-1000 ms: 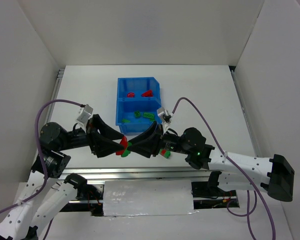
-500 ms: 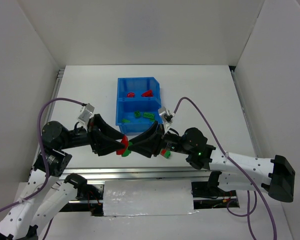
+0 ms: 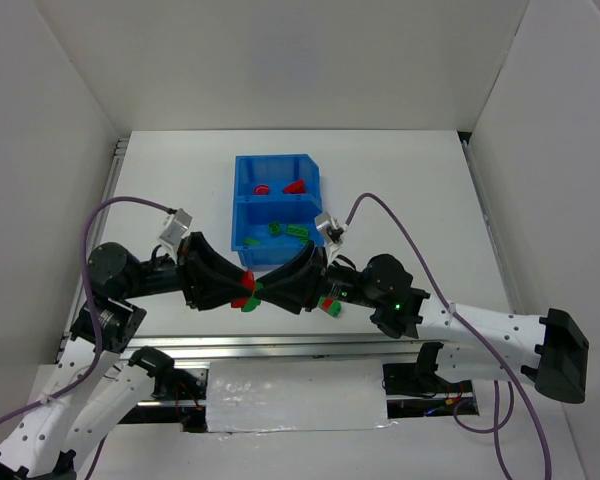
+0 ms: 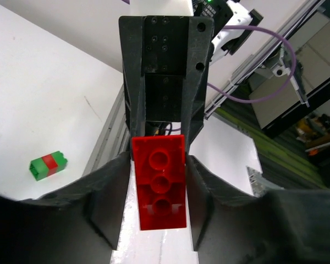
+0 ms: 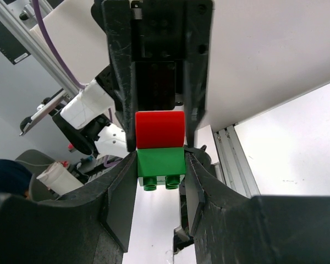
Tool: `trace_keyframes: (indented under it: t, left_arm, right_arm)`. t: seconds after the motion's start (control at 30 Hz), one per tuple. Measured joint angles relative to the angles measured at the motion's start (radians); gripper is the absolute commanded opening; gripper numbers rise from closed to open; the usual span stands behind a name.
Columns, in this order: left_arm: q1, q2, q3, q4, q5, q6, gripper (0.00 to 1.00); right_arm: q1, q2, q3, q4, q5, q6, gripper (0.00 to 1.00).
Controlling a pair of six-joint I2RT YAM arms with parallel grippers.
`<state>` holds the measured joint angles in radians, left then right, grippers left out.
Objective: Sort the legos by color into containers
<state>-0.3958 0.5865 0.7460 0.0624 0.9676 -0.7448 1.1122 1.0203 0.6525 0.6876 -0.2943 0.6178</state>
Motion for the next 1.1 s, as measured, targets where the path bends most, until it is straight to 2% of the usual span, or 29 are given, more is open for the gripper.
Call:
trace_keyframes:
  t: [0.13, 0.17, 0.2, 0.47, 0.6, 0.77, 0.9, 1.0, 1.1]
  left_arm:
    - [0.0, -0.001, 0.0, 0.007, 0.003, -0.006, 0.26]
    - [0.001, -0.002, 0.0, 0.006, 0.002, -0.005, 0.06]
    - [0.001, -0.002, 0.0, 0.004, 0.001, -0.005, 0.0]
    - [-0.006, -0.007, 0.02, -0.063, -0.012, 0.041, 0.0]
    - [0.0, 0.009, 0.041, -0.069, -0.029, 0.061, 0.0]
    - [0.0, 0.048, 0.08, -0.086, -0.043, 0.075, 0.0]
    - [0.0, 0.08, 0.204, -0.233, -0.145, 0.161, 0.0]
    - [0.0, 0.101, 0.322, -0.393, -0.323, 0.231, 0.0]
    - [0.0, 0.098, 0.38, -0.52, -0.552, 0.28, 0.0]
  right_arm:
    - [0.0, 0.005, 0.003, 0.0, 0.0, -0.002, 0.0]
    - [0.0, 0.005, 0.003, -0.001, 0.0, -0.002, 0.0]
    - [-0.001, 0.005, 0.003, -0.001, 0.0, -0.002, 0.0]
    - [-0.005, -0.006, -0.008, -0.003, -0.051, -0.08, 0.0]
    - [-0.006, -0.058, -0.03, -0.027, -0.1, -0.134, 0.0]
    - [-0.021, -0.102, -0.03, -0.048, -0.09, -0.171, 0.0]
    - [-0.056, -0.12, -0.016, -0.171, 0.103, -0.179, 0.0]
    - [-0.081, -0.103, 0.045, -0.33, 0.336, -0.138, 0.0]
    - [-0.109, -0.1, 0.06, -0.418, 0.528, -0.07, 0.0]
